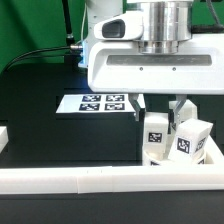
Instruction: Assemble stool
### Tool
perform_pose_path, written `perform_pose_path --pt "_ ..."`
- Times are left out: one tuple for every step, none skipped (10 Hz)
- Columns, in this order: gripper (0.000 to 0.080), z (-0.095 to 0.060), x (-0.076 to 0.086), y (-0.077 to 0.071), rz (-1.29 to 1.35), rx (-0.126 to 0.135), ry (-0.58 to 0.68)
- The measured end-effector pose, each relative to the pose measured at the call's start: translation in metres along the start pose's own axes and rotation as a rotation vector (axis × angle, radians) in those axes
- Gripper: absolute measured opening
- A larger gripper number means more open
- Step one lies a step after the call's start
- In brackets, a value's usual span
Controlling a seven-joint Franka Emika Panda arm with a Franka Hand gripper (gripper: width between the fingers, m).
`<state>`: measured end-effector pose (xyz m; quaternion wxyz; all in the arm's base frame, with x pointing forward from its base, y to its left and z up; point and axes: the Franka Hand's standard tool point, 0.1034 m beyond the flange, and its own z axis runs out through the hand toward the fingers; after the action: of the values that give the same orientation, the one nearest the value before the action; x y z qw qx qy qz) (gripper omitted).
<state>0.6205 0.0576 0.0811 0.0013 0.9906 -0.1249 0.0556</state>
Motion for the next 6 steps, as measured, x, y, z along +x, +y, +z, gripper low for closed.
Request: perform_pose_path --pt "0.0335 0.000 0.000 0.002 0.139 -0.008 0.002" --pt "0.0335 0.000 0.000 0.004 0.244 -0.010 0.001" --pt "0.0335 0.000 0.000 0.007 0.390 -0.009 0.001" --pt "0.0335 0.000 0.000 0.010 0.510 -0.008 0.000" --pt "0.0335 0.000 0.000 0.011 0.619 -0.010 -0.002" --pt "0.0335 0.000 0.000 0.012 0.715 -0.015 -0.009"
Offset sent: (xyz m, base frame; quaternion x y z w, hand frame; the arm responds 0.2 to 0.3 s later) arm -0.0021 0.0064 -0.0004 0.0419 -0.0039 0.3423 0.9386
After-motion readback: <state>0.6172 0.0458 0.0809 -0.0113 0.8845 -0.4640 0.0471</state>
